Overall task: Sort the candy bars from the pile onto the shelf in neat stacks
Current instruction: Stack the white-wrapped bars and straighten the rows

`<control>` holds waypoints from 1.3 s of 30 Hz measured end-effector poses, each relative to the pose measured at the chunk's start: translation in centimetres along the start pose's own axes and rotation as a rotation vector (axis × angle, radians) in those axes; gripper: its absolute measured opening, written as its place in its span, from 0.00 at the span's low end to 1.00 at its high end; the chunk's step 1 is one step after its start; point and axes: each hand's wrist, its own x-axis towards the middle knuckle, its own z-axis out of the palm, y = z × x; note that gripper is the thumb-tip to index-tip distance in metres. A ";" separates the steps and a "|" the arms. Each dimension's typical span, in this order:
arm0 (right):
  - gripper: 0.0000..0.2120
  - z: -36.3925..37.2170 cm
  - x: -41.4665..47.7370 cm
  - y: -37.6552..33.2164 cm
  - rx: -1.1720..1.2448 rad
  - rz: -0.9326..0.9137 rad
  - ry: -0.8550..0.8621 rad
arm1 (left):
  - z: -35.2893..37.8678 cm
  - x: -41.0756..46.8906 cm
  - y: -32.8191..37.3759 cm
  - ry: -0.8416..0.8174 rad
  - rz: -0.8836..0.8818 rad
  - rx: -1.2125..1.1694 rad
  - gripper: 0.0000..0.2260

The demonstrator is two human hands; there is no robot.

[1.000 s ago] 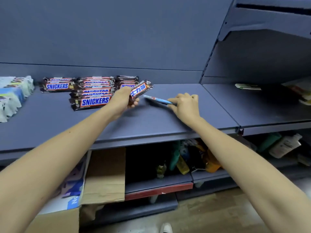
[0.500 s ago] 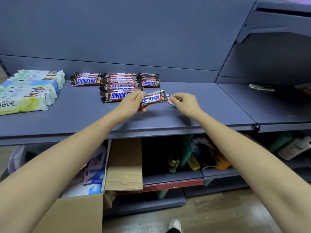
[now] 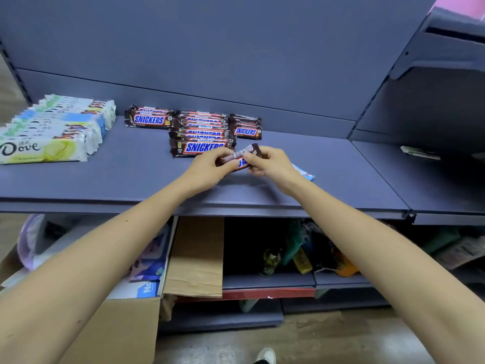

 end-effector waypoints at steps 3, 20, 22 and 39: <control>0.06 0.4 0.1 -0.5 0.054 -0.016 -0.028 | -0.2 0.5 -0.2 0.058 0.080 0.136 0.08; 0.13 1.8 -0.7 -0.2 0.287 0.238 -0.289 | -2.8 0.4 -2.3 0.355 1.154 0.717 0.02; 0.12 1.9 -0.6 0.2 0.321 0.238 -0.297 | -2.6 0.2 -2.2 0.368 1.141 0.716 0.03; 0.08 1.2 0.7 0.0 0.459 0.171 0.049 | -0.6 0.4 0.0 0.134 -0.055 -0.112 0.09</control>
